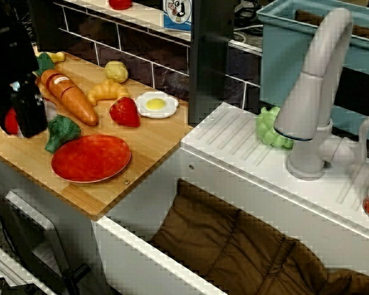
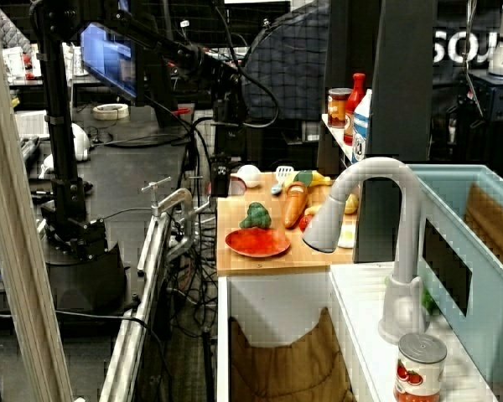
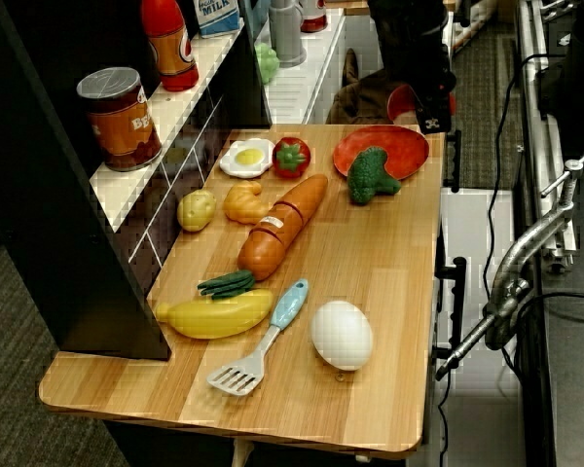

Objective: Put sushi on plate

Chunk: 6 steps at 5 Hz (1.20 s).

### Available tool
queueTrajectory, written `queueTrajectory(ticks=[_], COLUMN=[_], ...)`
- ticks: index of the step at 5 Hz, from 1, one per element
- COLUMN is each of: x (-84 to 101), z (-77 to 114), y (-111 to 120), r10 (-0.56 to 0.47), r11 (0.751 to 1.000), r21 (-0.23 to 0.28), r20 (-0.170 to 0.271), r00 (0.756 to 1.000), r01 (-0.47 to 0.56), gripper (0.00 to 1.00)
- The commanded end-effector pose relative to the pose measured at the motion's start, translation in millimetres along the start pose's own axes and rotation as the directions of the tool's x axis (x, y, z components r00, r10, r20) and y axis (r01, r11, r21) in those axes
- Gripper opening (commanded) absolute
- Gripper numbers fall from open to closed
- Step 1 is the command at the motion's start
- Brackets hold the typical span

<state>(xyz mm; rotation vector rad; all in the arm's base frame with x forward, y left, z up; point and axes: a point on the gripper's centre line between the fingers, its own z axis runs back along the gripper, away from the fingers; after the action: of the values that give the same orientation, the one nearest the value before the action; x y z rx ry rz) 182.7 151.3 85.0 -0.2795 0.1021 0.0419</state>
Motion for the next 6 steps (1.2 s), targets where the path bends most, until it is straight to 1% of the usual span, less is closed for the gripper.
queueTrajectory(ticks=[1,3,4,5,6], x=[20.8,38.6,39.1,37.6,34.7], z=[-5.1,-8.9,-8.7,-15.3,-16.4], y=[-22.7,-21.2,-18.3,-11.6,-11.4], r10=[0.010,0.054,0.067,0.088,0.077], r11=[0.999,0.998,0.998,0.996,0.996], r21=[0.035,0.023,0.017,0.026,0.034], r20=[0.014,0.005,0.013,-0.001,0.001], r00=[1.000,0.999,0.998,0.996,0.997], r01=[-0.011,-0.054,-0.067,-0.088,-0.077], gripper=[0.00,0.00,0.00,1.00,0.90])
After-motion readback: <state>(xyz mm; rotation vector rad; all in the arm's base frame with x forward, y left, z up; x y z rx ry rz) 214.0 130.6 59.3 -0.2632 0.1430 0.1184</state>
